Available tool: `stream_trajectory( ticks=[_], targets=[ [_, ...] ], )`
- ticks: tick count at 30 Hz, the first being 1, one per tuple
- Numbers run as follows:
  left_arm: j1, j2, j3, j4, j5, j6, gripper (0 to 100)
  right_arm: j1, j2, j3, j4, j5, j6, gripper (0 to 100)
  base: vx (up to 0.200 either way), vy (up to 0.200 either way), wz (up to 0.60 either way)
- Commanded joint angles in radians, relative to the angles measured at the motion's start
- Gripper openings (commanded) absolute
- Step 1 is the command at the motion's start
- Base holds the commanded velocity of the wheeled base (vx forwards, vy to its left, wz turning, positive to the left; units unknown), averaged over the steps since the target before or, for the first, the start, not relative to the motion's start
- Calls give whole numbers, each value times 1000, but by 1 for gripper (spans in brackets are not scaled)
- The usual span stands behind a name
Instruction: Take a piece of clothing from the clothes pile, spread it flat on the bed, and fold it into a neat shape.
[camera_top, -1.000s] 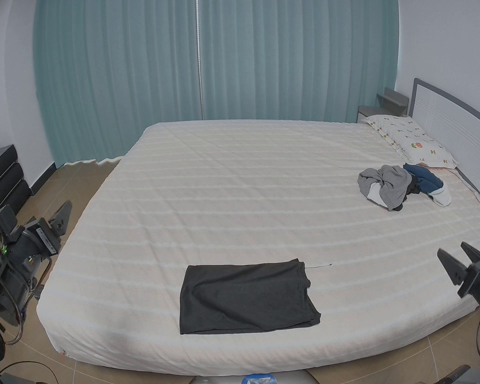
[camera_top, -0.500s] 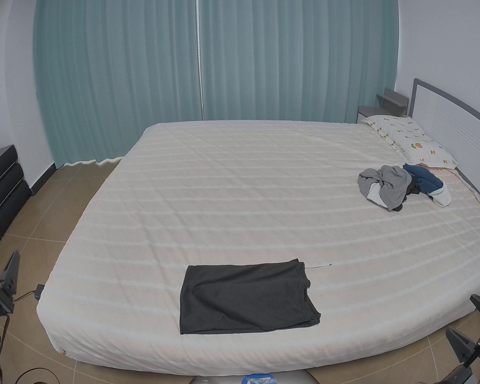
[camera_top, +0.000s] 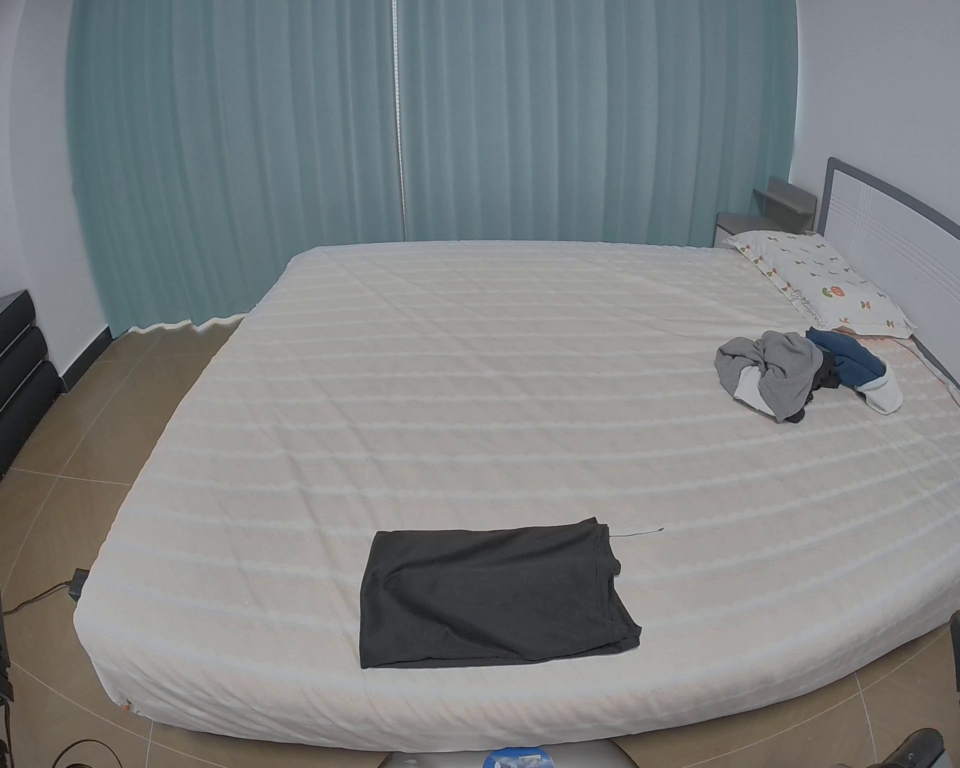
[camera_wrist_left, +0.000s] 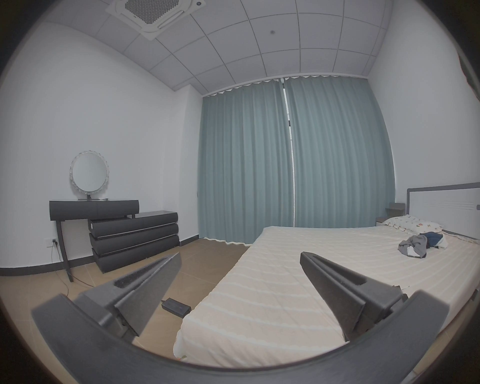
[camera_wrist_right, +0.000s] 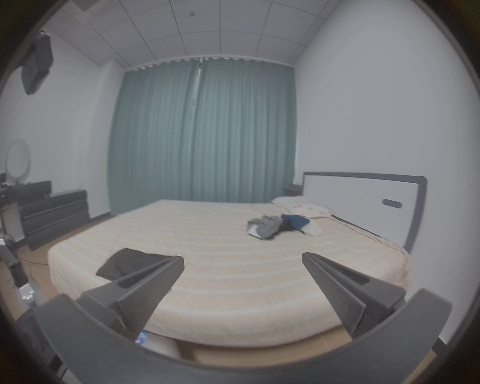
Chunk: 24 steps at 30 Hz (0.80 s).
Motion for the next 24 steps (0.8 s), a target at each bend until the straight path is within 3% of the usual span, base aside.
stream_trajectory(
  ticks=[1,3,5,7,10,13,15,20,23,24],
  targets=[
    [27,-43,34,5,1,-1,100,-24,-25,24,51,-67,8,100,0,0,0],
    [27,-43,69,-11,-3,-3,100,-22,-22,40,51,-79,45,100,0,0,0],
    [27,-43,120,-48,-22,-3,100,-22,-22,59,47,-38,125,100,0,0,0],
    [27,-43,158,-88,-53,-4,100,-22,-22,59,37,-32,143,100,0,0,0],
    [27,-43,206,-123,-75,-1,100,-28,-16,30,39,-39,127,100,0,0,0],
    [27,-43,244,-137,-79,6,100,-123,15,3,76,-44,76,100,0,0,0],
    [27,-43,244,-139,-82,2,100,-139,-5,35,70,-4,47,100,0,0,0],
    [27,-43,258,-128,-148,-4,100,-156,-123,161,51,223,36,100,0,0,0],
    [27,-43,260,-126,-200,-17,100,-156,-123,219,-32,245,44,100,0,0,0],
    [27,-43,260,-125,-236,-33,100,-156,-123,291,-159,255,36,100,0,0,0]
  ],
)
